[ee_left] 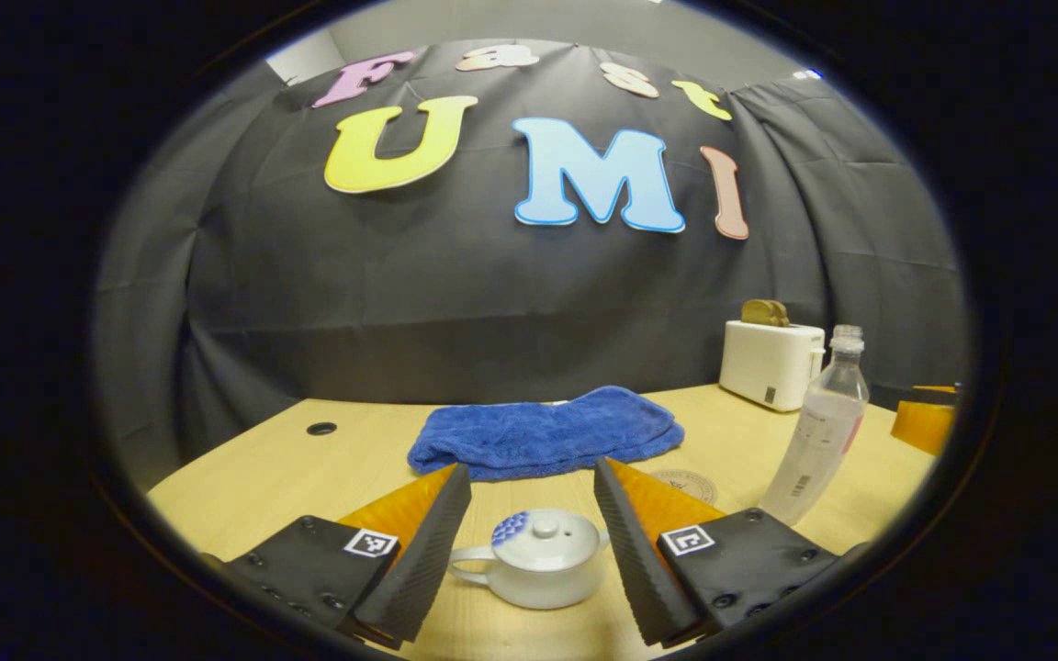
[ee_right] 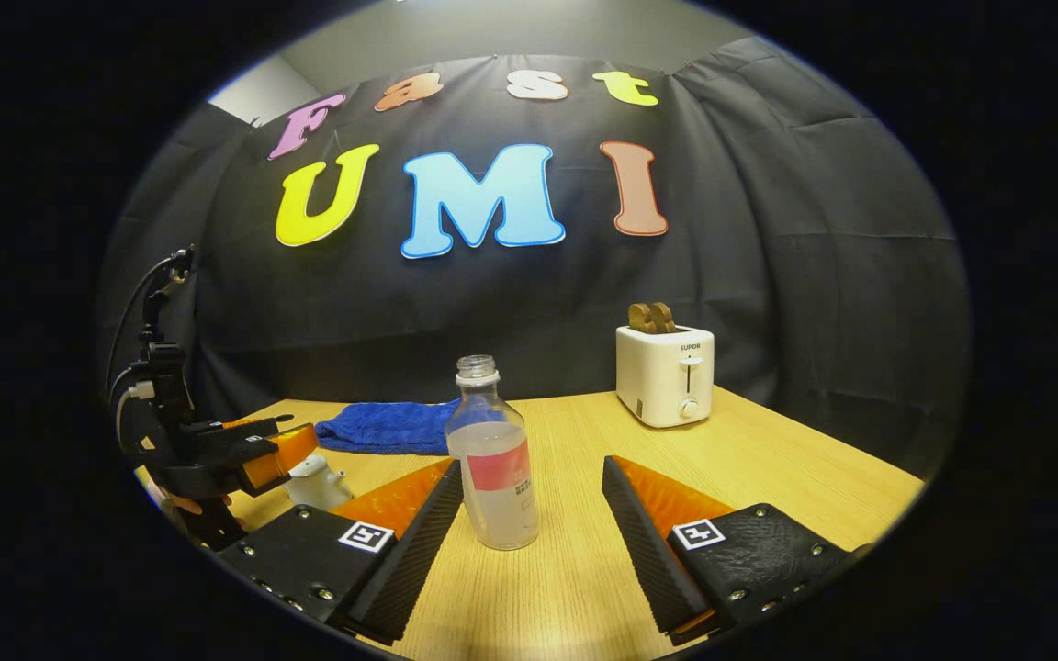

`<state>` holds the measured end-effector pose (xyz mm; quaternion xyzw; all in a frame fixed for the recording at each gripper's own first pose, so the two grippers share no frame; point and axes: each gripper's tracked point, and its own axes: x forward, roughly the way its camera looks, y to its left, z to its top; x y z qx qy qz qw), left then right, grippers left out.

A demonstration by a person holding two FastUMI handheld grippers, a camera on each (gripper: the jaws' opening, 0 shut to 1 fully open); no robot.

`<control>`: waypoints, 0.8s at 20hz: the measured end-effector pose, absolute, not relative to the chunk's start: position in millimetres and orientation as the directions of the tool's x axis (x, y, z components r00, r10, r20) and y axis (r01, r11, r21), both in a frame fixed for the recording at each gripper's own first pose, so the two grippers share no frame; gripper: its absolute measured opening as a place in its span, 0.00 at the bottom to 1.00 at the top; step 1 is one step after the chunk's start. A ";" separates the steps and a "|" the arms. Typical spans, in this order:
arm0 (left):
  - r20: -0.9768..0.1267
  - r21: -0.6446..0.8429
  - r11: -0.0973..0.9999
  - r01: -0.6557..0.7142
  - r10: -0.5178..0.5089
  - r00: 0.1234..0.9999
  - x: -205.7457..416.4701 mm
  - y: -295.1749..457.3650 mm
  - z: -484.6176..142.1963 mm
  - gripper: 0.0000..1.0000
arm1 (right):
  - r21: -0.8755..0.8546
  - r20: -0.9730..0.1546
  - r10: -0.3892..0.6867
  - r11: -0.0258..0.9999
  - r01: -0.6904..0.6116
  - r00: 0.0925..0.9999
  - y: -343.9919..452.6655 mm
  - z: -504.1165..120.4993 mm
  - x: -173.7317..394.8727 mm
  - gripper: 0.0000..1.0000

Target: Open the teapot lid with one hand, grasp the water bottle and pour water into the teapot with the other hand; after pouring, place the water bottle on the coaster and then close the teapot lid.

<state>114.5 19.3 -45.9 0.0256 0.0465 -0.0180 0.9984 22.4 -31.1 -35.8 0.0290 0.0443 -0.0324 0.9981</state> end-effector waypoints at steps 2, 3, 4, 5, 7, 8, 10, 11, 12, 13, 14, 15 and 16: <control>-0.103 0.046 0.998 0.043 -0.038 0.994 117.3 17.9 -50.3 0.88 | 0.055 -0.097 -0.063 0.996 0.069 0.993 -31.5 -38.8 23.6 0.95; -0.107 0.045 0.998 0.044 -0.039 0.994 118.2 17.6 -52.0 0.88 | 0.053 -0.099 -0.065 0.996 0.070 0.993 -32.2 -40.4 24.2 0.95; -0.110 0.047 0.998 0.037 -0.032 0.993 116.3 18.6 -54.8 0.88 | 0.052 -0.101 -0.067 0.996 0.072 0.993 -33.0 -41.1 24.5 0.95; -0.115 0.050 0.998 0.033 -0.027 0.993 116.4 19.5 -55.4 0.85 | 0.052 -0.102 -0.068 0.996 0.073 0.992 -34.3 -42.2 24.5 0.95; -0.129 0.042 0.998 0.035 -0.029 0.991 120.0 18.8 -64.8 0.78 | 0.055 -0.106 -0.072 0.995 0.078 0.992 -36.5 -43.8 24.5 0.95; -0.139 0.040 0.999 0.036 -0.030 0.990 120.2 17.7 -69.7 0.72 | 0.058 -0.108 -0.075 0.995 0.081 0.991 -38.3 -43.4 24.2 0.95; -0.157 0.035 0.999 0.037 -0.031 0.987 120.5 17.5 -76.1 0.71 | 0.064 -0.111 -0.082 0.994 0.089 0.990 -41.8 -44.6 24.3 0.95; -0.147 0.030 0.999 0.038 -0.033 0.989 121.6 17.6 -74.3 0.71 | 0.066 -0.112 -0.087 0.993 0.094 0.990 -43.8 -45.5 23.9 0.95; -0.147 0.027 0.999 0.039 -0.035 0.989 123.0 16.4 -74.9 0.70 | 0.069 -0.115 -0.090 0.993 0.098 0.989 -45.3 -45.8 23.8 0.95; -0.147 0.029 0.999 0.039 -0.034 0.989 121.9 17.2 -72.4 0.70 | 0.072 -0.117 -0.091 0.992 0.100 0.989 -46.0 -48.0 23.6 0.95; -0.150 0.033 0.999 0.041 -0.036 0.988 122.0 17.3 -74.8 0.70 | 0.075 -0.121 -0.091 0.992 0.100 0.989 -46.4 -48.4 23.8 0.95; -0.141 0.038 0.999 0.038 -0.032 0.990 124.9 18.0 -73.5 0.70 | 0.078 -0.124 -0.091 0.992 0.101 0.988 -47.1 -50.0 23.5 0.95; -0.137 0.038 0.999 0.039 -0.034 0.990 122.9 17.8 -70.9 0.61 | 0.078 -0.126 -0.090 0.992 0.100 0.988 -46.7 -50.3 23.9 0.95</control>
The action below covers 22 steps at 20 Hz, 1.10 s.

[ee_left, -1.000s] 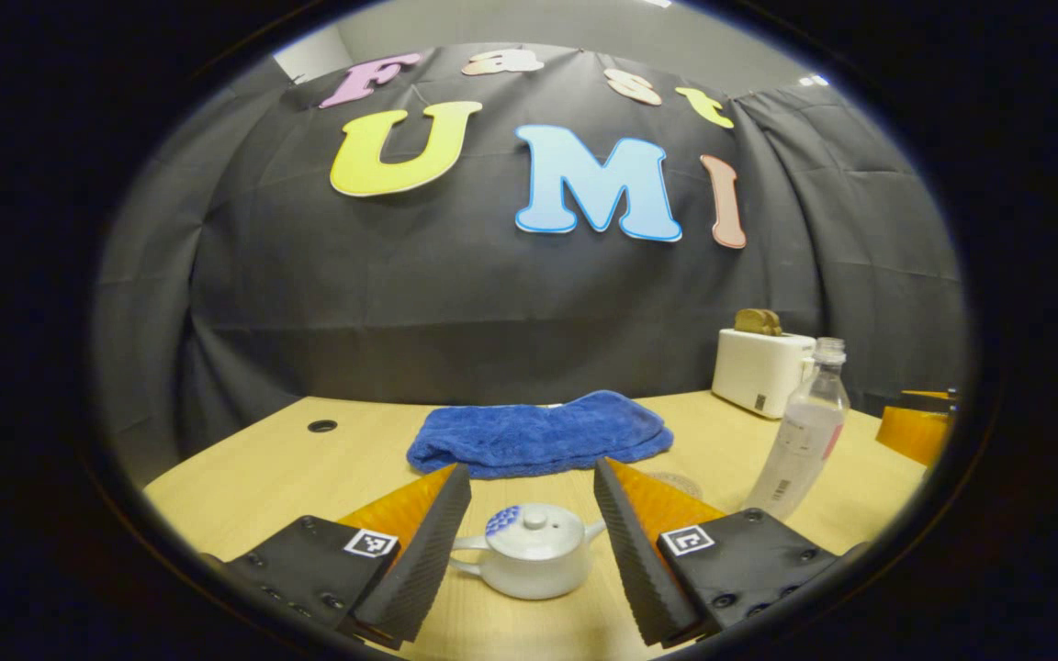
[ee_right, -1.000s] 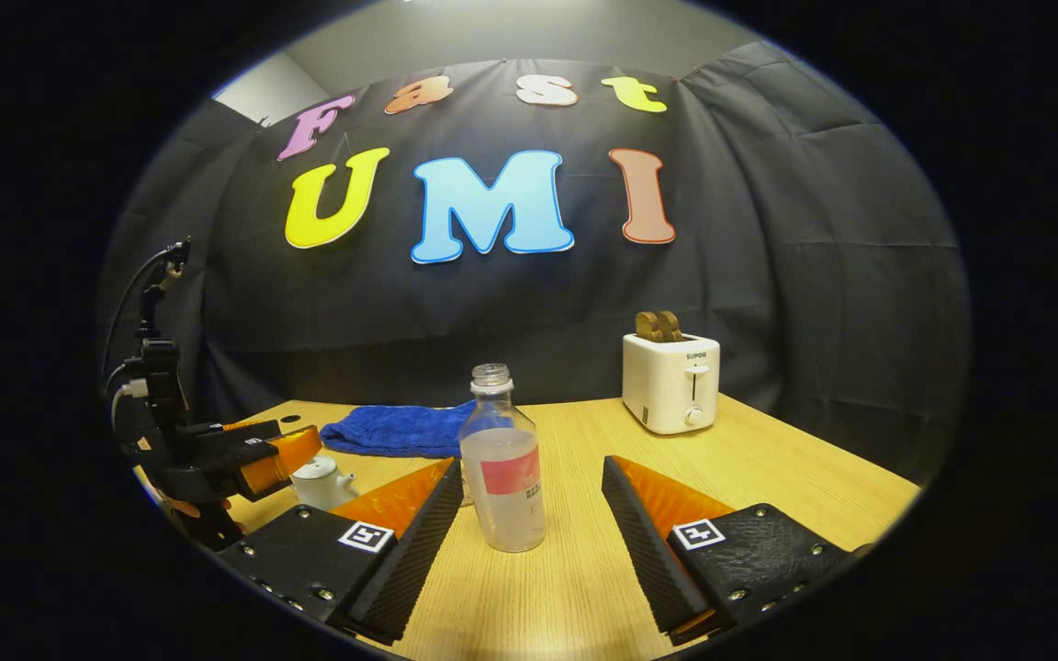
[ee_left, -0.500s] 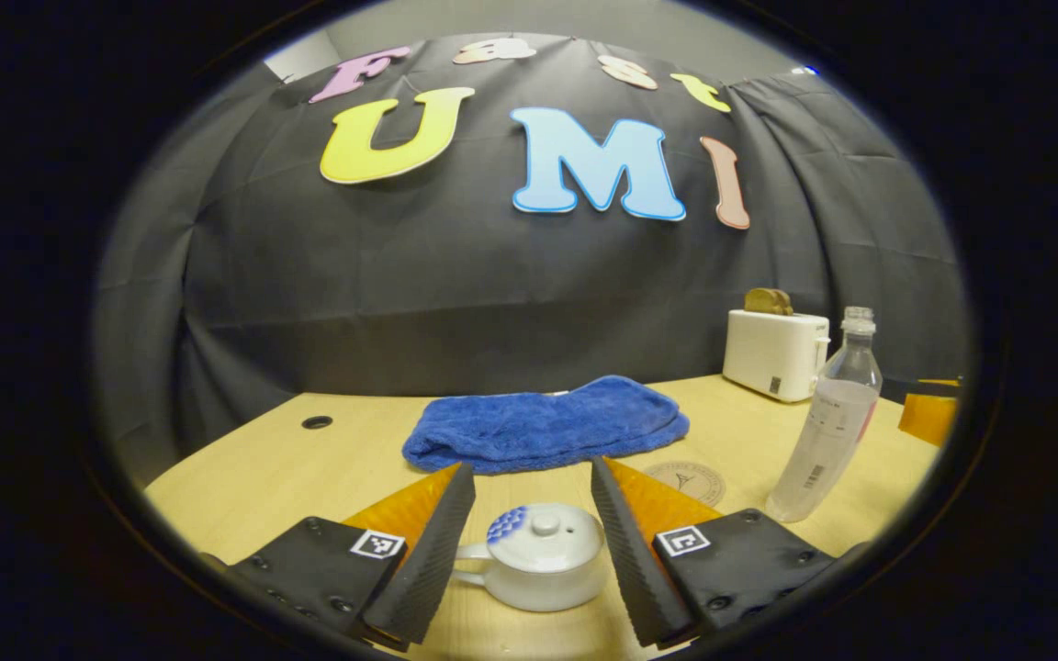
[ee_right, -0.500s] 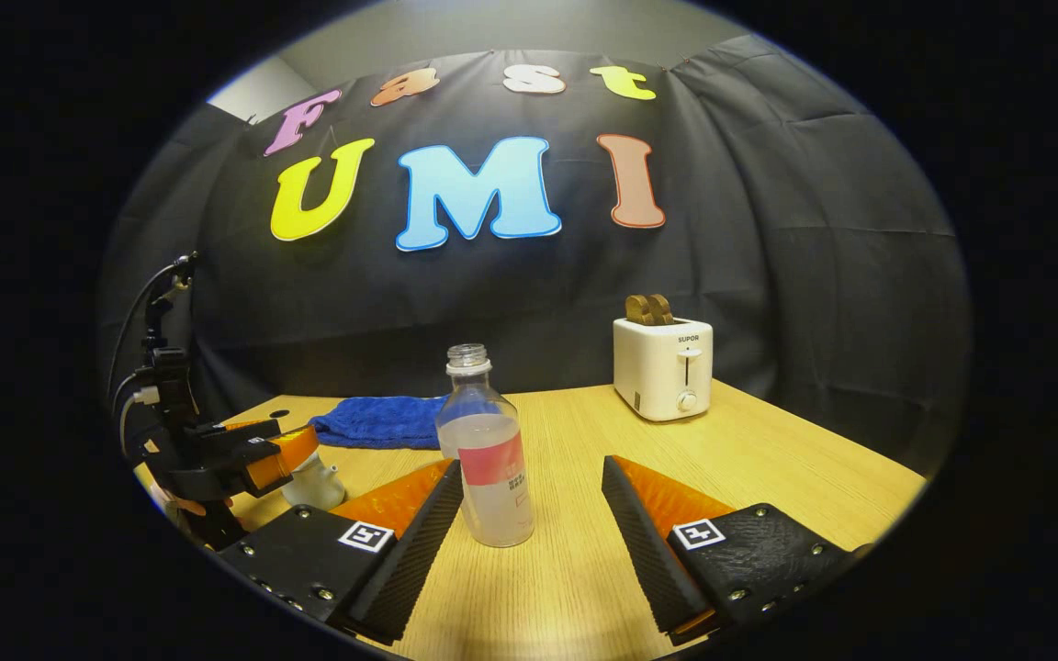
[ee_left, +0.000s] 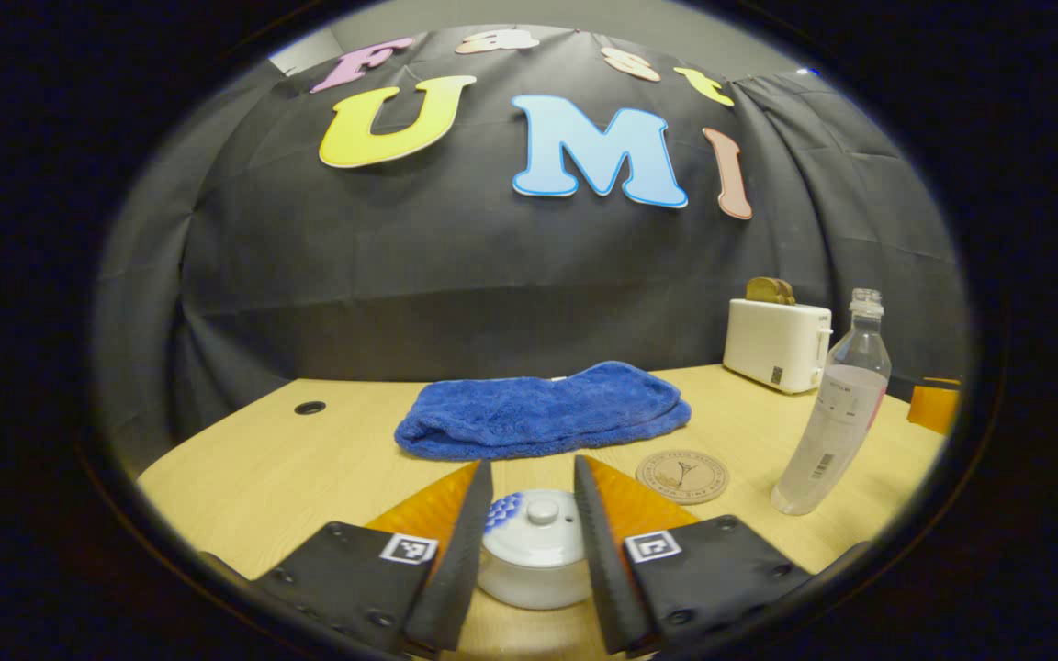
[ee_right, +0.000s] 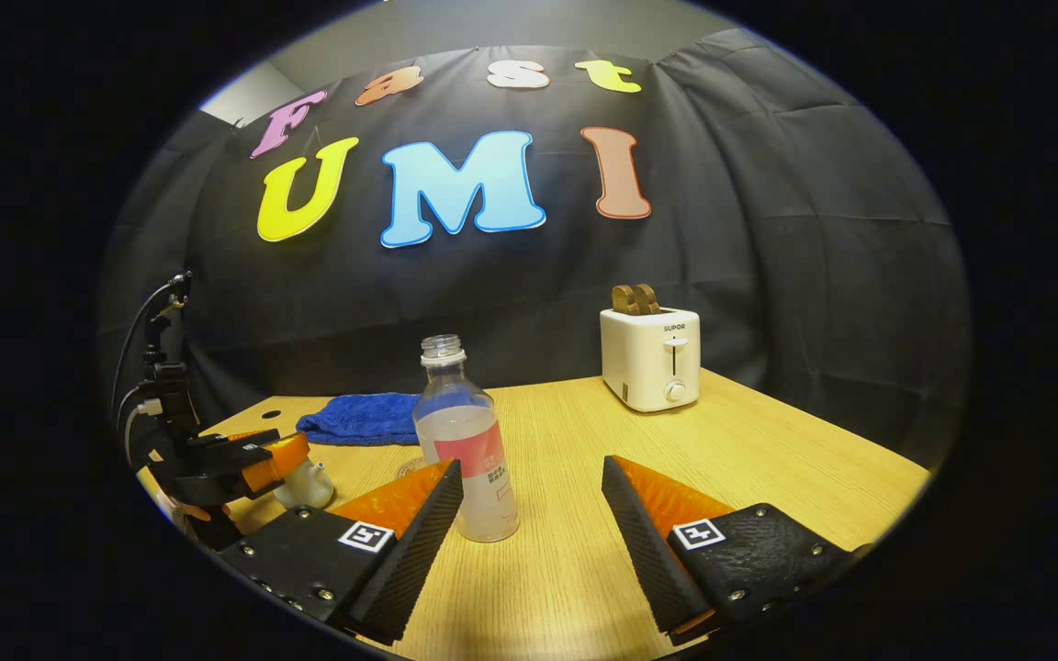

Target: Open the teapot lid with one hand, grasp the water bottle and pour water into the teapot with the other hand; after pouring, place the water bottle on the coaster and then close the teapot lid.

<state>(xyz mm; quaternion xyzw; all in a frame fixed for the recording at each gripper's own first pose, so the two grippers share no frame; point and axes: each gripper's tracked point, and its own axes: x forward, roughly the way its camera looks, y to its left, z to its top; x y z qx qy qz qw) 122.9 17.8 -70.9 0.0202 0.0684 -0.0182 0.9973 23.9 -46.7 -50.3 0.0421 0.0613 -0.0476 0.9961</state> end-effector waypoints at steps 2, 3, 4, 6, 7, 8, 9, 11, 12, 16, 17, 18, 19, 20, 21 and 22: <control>-0.136 0.046 0.998 0.041 -0.035 0.990 123.9 17.3 -70.8 0.45 | 0.074 -0.128 -0.092 0.992 0.102 0.987 -46.9 -52.0 23.5 0.95; -0.141 0.057 0.997 0.046 -0.038 0.989 122.7 16.8 -70.0 0.36 | 0.073 -0.129 -0.093 0.992 0.103 0.987 -46.9 -52.8 23.9 0.95; -0.144 0.070 0.996 0.049 -0.038 0.989 122.3 16.3 -70.0 0.37 | 0.073 -0.130 -0.093 0.992 0.103 0.987 -46.6 -52.4 24.2 0.95; -0.151 0.074 0.994 0.075 -0.063 0.987 124.7 10.9 -70.3 0.37 | 0.075 -0.132 -0.090 0.992 0.100 0.987 -45.5 -53.2 24.1 0.95; -0.138 0.074 0.995 0.066 -0.055 0.989 121.6 7.9 -66.6 0.27 | 0.075 -0.133 -0.088 0.992 0.098 0.987 -44.7 -54.3 24.6 0.95; -0.150 0.090 0.993 0.070 -0.056 0.987 121.0 10.0 -67.4 0.16 | 0.074 -0.134 -0.086 0.993 0.096 0.987 -42.7 -54.4 24.1 0.95; -0.154 0.107 0.992 0.068 -0.051 0.987 122.3 10.9 -66.9 0.16 | 0.072 -0.134 -0.084 0.993 0.094 0.987 -42.4 -55.3 23.9 0.95; -0.152 0.105 0.992 0.067 -0.051 0.987 124.0 9.7 -67.6 0.16 | 0.068 -0.133 -0.080 0.994 0.090 0.988 -40.4 -54.9 23.9 0.95; -0.151 0.098 0.993 0.070 -0.055 0.987 123.2 10.5 -67.9 0.16 | 0.065 -0.132 -0.080 0.994 0.089 0.988 -40.3 -53.7 24.0 0.95; -0.152 0.089 0.993 0.078 -0.064 0.986 123.7 10.5 -65.4 0.16 | 0.055 -0.131 -0.071 0.995 0.079 0.989 -36.8 -53.6 25.2 0.95; -0.151 0.077 0.993 0.085 -0.072 0.986 123.7 10.0 -64.4 0.16 | 0.051 -0.130 -0.070 0.996 0.077 0.989 -36.1 -53.8 25.2 0.95; -0.151 0.065 0.994 0.085 -0.074 0.986 123.3 11.9 -64.6 0.16 | 0.046 -0.129 -0.068 0.996 0.075 0.989 -35.3 -52.9 25.6 0.95; -0.145 0.056 0.995 0.084 -0.075 0.987 122.1 12.3 -61.6 0.15 | 0.041 -0.128 -0.067 0.996 0.073 0.990 -34.6 -53.3 26.3 0.95; -0.136 0.053 0.995 0.084 -0.077 0.988 121.9 13.1 -58.9 0.15 | 0.037 -0.128 -0.066 0.997 0.072 0.990 -34.3 -53.1 27.4 0.95; -0.123 0.055 0.995 0.084 -0.076 0.989 122.3 13.5 -53.9 0.16 | 0.036 -0.130 -0.064 0.997 0.069 0.990 -33.6 -54.5 29.0 0.95; -0.119 0.059 0.994 0.086 -0.079 0.990 121.8 12.8 -52.0 0.15 | 0.036 -0.133 -0.060 0.997 0.065 0.989 -32.2 -54.4 30.2 0.95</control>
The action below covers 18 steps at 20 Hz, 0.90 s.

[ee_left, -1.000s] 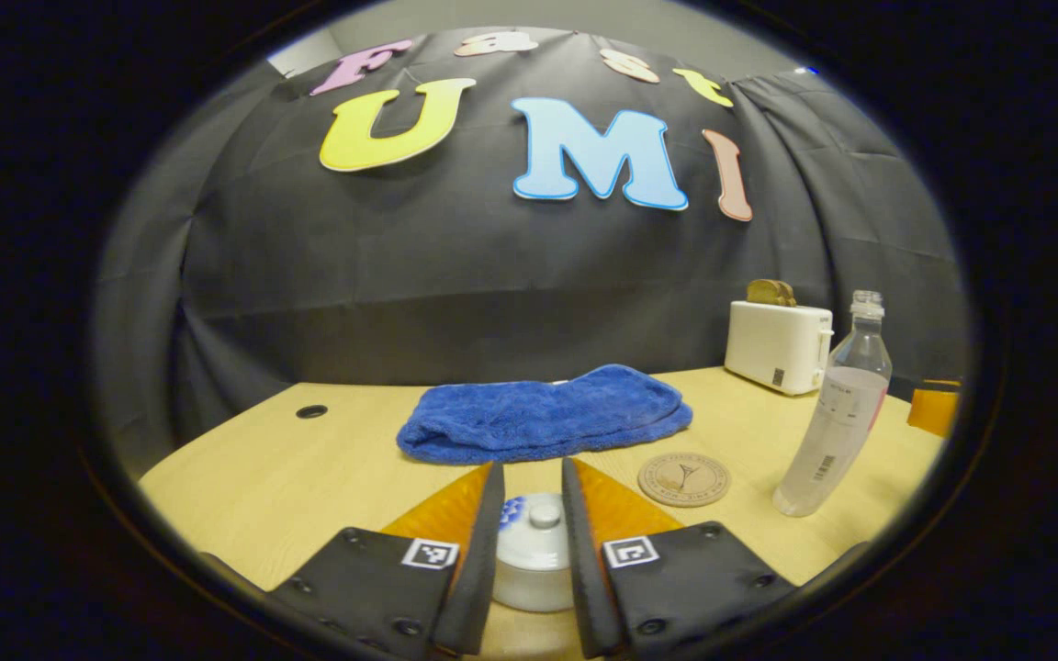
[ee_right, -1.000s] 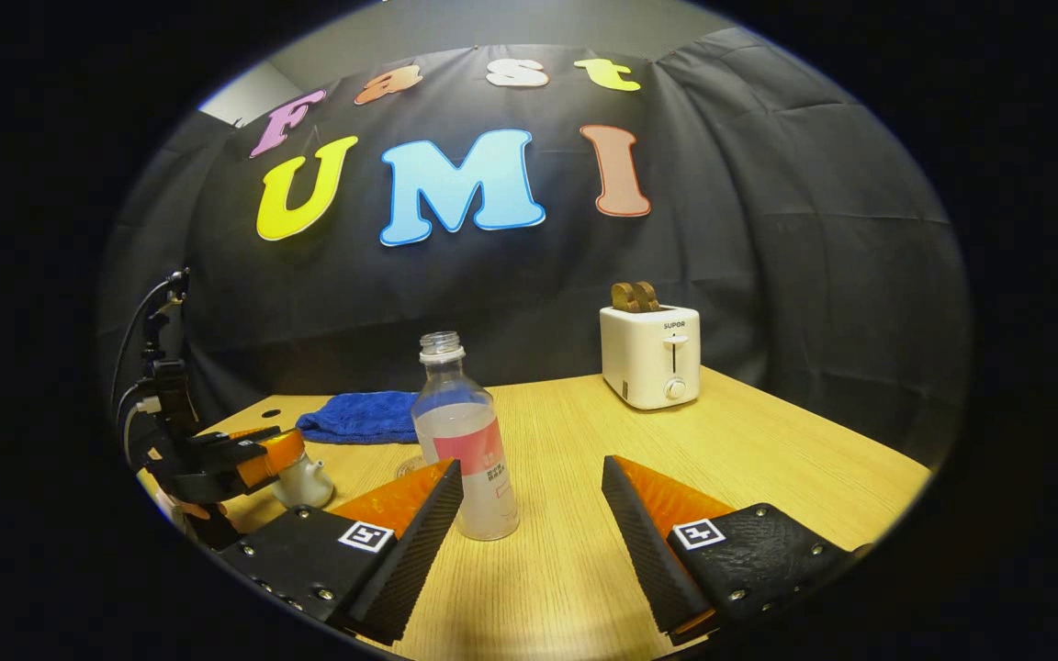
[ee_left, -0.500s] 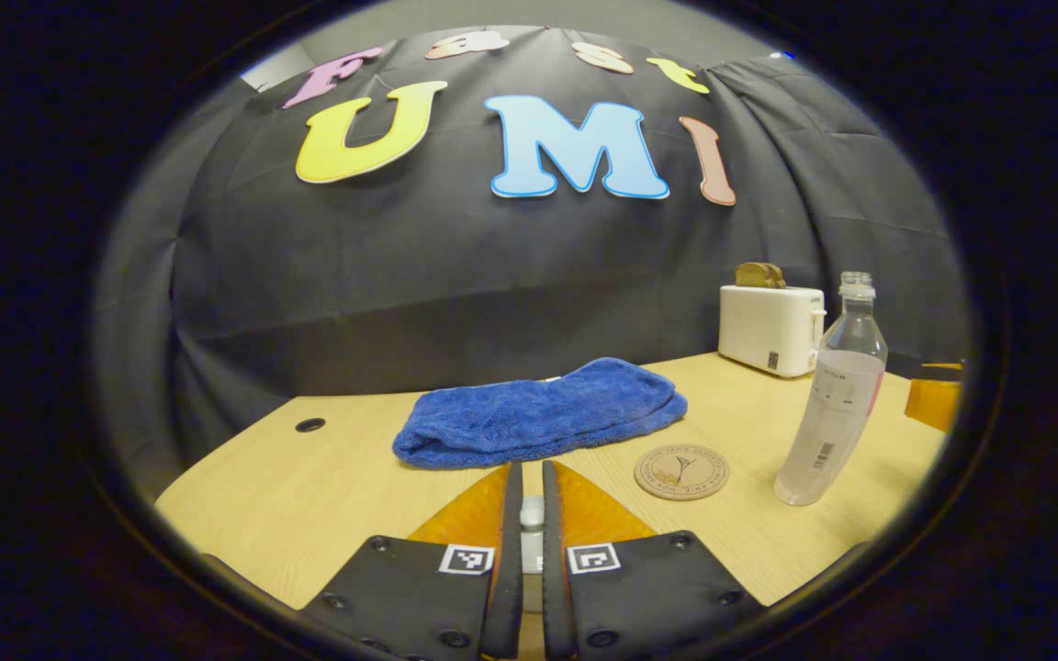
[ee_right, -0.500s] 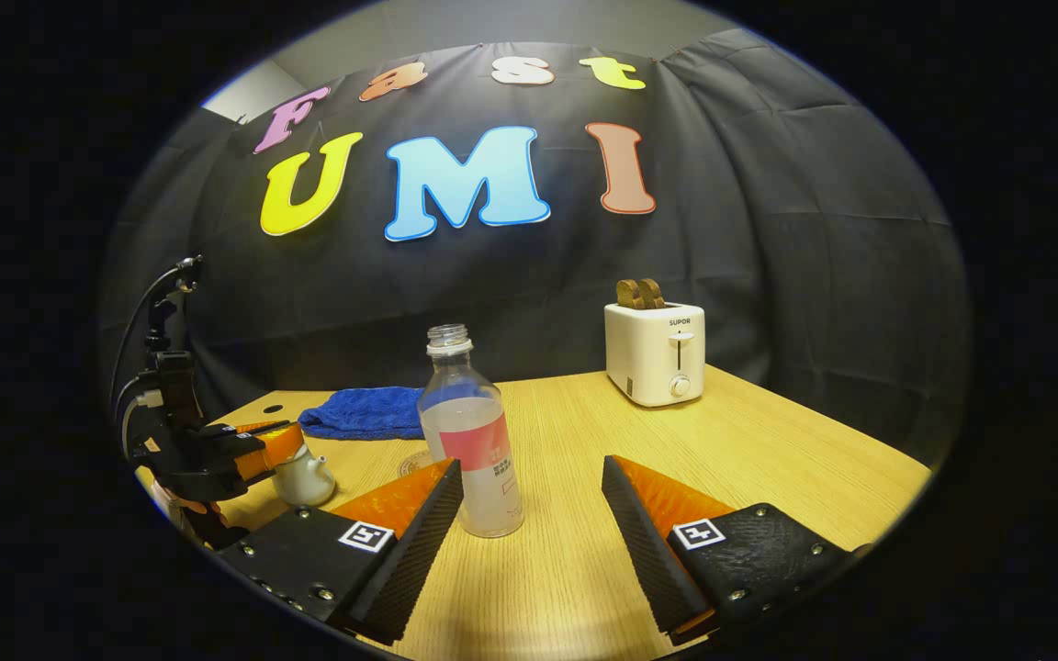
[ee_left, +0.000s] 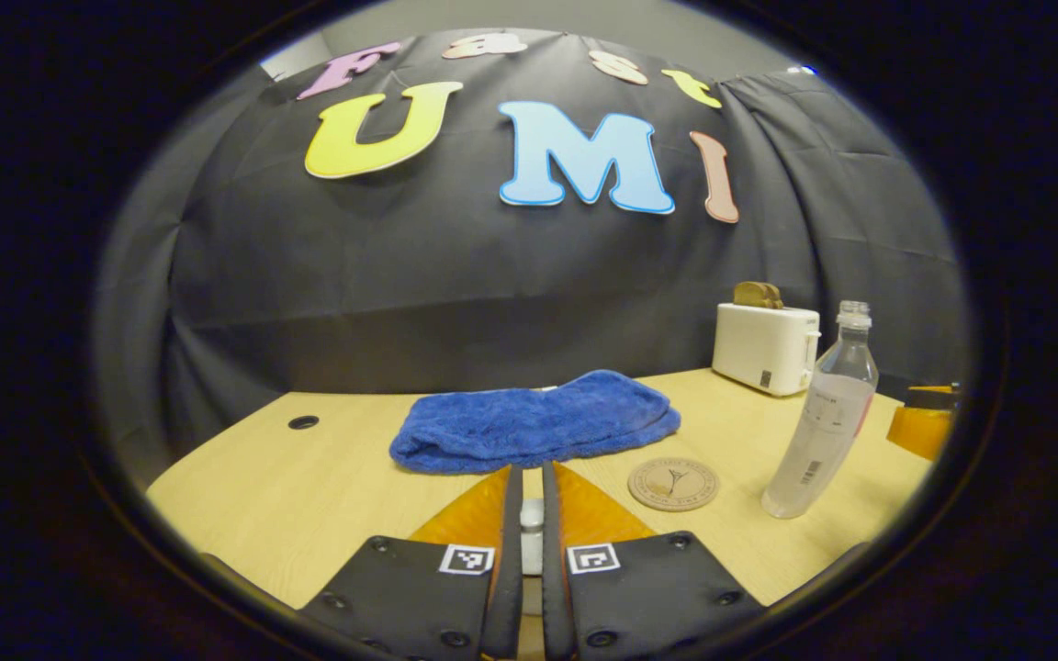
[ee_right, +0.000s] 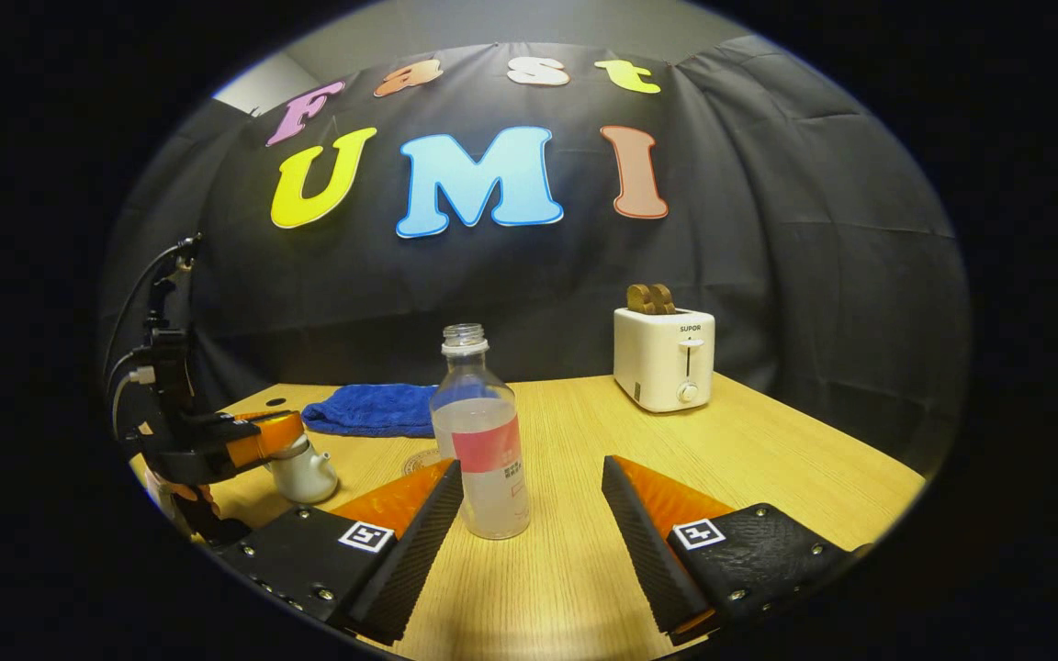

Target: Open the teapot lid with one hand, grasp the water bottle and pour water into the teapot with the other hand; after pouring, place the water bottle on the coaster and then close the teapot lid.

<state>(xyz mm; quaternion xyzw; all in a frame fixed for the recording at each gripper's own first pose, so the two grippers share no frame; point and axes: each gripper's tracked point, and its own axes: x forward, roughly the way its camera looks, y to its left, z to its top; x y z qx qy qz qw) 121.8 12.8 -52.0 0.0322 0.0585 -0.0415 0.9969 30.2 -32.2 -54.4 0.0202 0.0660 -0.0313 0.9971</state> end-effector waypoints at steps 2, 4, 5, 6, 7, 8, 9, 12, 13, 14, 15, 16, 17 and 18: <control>-0.112 0.064 0.994 0.088 -0.080 0.990 121.0 13.7 -46.8 0.15 | 0.037 -0.141 -0.048 0.998 0.054 0.989 -29.0 -56.5 33.3 0.95; -0.108 0.060 0.995 0.083 -0.077 0.991 118.3 17.5 -44.2 0.15 | 0.036 -0.149 -0.033 0.999 0.039 0.988 -26.0 -56.8 36.8 0.95; -0.108 0.057 0.995 0.080 -0.074 0.991 117.3 20.7 -42.8 0.16 | 0.035 -0.153 -0.026 0.999 0.032 0.988 -24.3 -57.1 38.9 0.95; -0.105 0.051 0.996 0.073 -0.067 0.992 115.8 25.5 -41.9 0.16 | 0.032 -0.154 -0.021 0.999 0.027 0.988 -22.9 -56.3 40.9 0.95; -0.106 0.045 0.997 0.068 -0.063 0.992 114.5 30.2 -40.8 0.15 | 0.025 -0.157 -0.016 0.999 0.020 0.988 -21.6 -56.9 43.1 0.95; -0.105 0.041 0.997 0.058 -0.053 0.993 112.1 36.9 -40.3 0.16 | 0.014 -0.162 -0.012 1.000 0.014 0.987 -19.7 -56.8 47.1 0.95; -0.108 0.041 0.998 0.047 -0.043 0.993 109.9 43.8 -40.1 0.16 | 0.005 -0.168 -0.005 1.000 0.006 0.986 -18.3 -58.2 50.4 0.95; -0.105 0.038 0.999 0.011 -0.007 0.994 103.3 68.3 -38.9 0.16 | -0.011 -0.190 0.024 1.000 -0.026 0.982 -12.3 -60.7 62.4 0.95; -0.104 0.036 0.999 -0.001 0.004 0.995 101.6 75.7 -38.4 0.16 | -0.015 -0.199 0.030 0.999 -0.034 0.980 -10.9 -63.6 66.8 0.95; -0.105 0.039 0.999 -0.015 0.019 0.994 99.7 84.3 -40.0 0.16 | -0.018 -0.210 0.034 0.999 -0.039 0.977 -9.8 -66.0 71.3 0.95; -0.105 0.042 0.999 -0.027 0.031 0.994 98.1 92.2 -40.5 0.16 | -0.014 -0.220 0.041 0.999 -0.045 0.975 -8.8 -69.5 74.1 0.95; -0.106 0.041 0.999 -0.036 0.040 0.994 97.5 99.2 -42.3 0.16 | -0.006 -0.230 0.048 0.999 -0.051 0.972 -7.5 -71.9 77.1 0.95; -0.107 0.037 0.998 -0.045 0.049 0.993 97.5 105.2 -43.5 0.16 | 0.004 -0.243 0.056 0.998 -0.057 0.969 -5.7 -76.9 79.8 0.95; -0.110 0.034 0.998 -0.054 0.058 0.992 96.6 111.1 -46.6 0.16 | 0.011 -0.254 0.061 0.998 -0.060 0.965 -4.1 -80.5 82.4 0.95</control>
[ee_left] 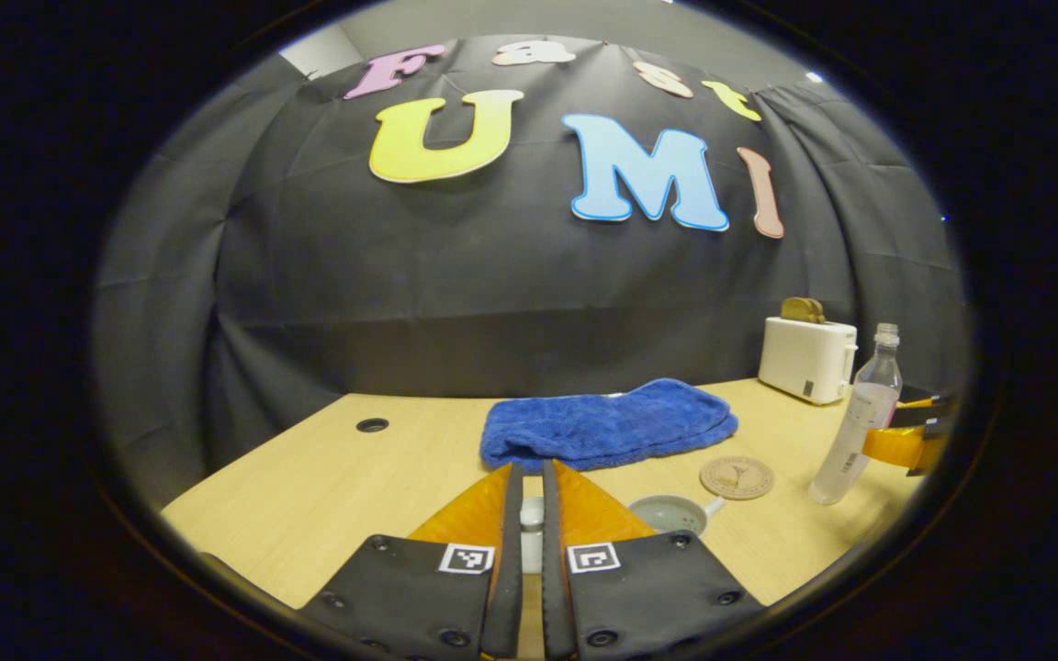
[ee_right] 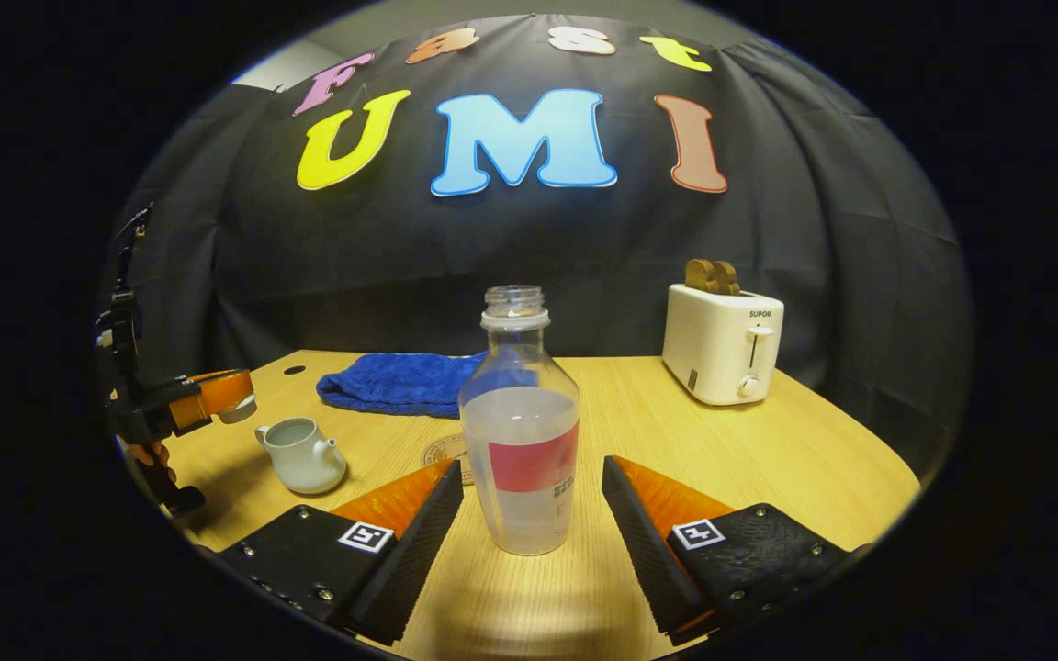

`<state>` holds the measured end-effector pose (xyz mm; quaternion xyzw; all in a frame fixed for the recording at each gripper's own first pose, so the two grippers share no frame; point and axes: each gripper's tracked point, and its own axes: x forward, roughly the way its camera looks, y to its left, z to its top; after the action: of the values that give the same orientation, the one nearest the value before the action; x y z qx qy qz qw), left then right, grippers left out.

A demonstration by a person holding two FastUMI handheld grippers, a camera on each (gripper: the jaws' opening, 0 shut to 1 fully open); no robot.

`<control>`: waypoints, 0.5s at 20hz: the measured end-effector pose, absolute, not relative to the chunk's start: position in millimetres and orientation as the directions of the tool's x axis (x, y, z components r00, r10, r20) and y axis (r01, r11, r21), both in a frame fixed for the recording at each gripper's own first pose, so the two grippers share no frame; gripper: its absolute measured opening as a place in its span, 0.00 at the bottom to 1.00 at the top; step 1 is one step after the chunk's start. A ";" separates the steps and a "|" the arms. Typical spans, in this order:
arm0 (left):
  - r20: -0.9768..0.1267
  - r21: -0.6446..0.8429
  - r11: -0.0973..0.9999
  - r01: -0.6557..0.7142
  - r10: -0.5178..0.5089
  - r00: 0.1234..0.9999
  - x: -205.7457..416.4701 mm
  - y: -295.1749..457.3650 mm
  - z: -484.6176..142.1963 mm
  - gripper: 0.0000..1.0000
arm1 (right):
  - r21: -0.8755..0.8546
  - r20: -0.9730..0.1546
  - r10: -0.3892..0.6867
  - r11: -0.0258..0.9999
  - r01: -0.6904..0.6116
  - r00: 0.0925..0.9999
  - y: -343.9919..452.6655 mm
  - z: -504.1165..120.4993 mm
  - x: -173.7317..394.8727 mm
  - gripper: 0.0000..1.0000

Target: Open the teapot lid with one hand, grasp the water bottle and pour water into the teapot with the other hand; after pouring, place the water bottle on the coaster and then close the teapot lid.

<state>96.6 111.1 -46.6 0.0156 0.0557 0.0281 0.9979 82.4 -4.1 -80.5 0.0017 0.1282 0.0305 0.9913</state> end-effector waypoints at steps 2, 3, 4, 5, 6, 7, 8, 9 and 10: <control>-0.117 0.030 0.997 -0.067 0.070 0.991 97.7 119.4 -51.3 0.16 | 0.011 -0.273 0.064 0.998 -0.064 0.960 -2.0 -88.0 87.0 0.95; -0.123 0.026 0.997 -0.069 0.072 0.990 97.5 122.4 -54.1 0.16 | 0.007 -0.281 0.061 0.998 -0.061 0.958 -3.1 -90.7 89.7 0.95; -0.127 0.020 0.997 -0.071 0.073 0.989 98.2 124.6 -57.6 0.16 | 0.004 -0.286 0.060 0.998 -0.062 0.956 -3.2 -91.6 91.7 0.93; -0.134 0.016 0.997 -0.075 0.077 0.988 98.8 127.2 -59.8 0.16 | 0.001 -0.290 0.061 0.998 -0.063 0.955 -3.1 -94.4 94.1 0.92; -0.141 0.017 0.997 -0.080 0.082 0.987 98.7 129.8 -63.8 0.16 | -0.006 -0.294 0.057 0.998 -0.061 0.954 -3.8 -95.4 96.1 0.92; -0.146 0.019 0.996 -0.085 0.087 0.985 98.9 132.2 -65.9 0.16 | -0.010 -0.297 0.060 0.998 -0.066 0.953 -4.1 -98.2 97.9 0.89; -0.149 0.018 0.996 -0.086 0.088 0.985 99.2 133.0 -67.8 0.16 | -0.018 -0.299 0.057 0.998 -0.065 0.953 -5.2 -99.0 101.1 0.89; -0.149 0.015 0.996 -0.087 0.088 0.985 99.4 133.3 -67.1 0.16 | -0.026 -0.301 0.061 0.997 -0.072 0.952 -3.6 -99.8 100.9 0.86; -0.149 0.012 0.996 -0.088 0.088 0.985 98.4 132.9 -67.1 0.16 | -0.035 -0.300 0.064 0.996 -0.078 0.952 -2.3 -100.4 103.5 0.83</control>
<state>98.4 132.9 -67.1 0.0029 0.0747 0.0441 0.9962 103.5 -2.3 -100.4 -0.0230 0.1510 0.0360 0.9876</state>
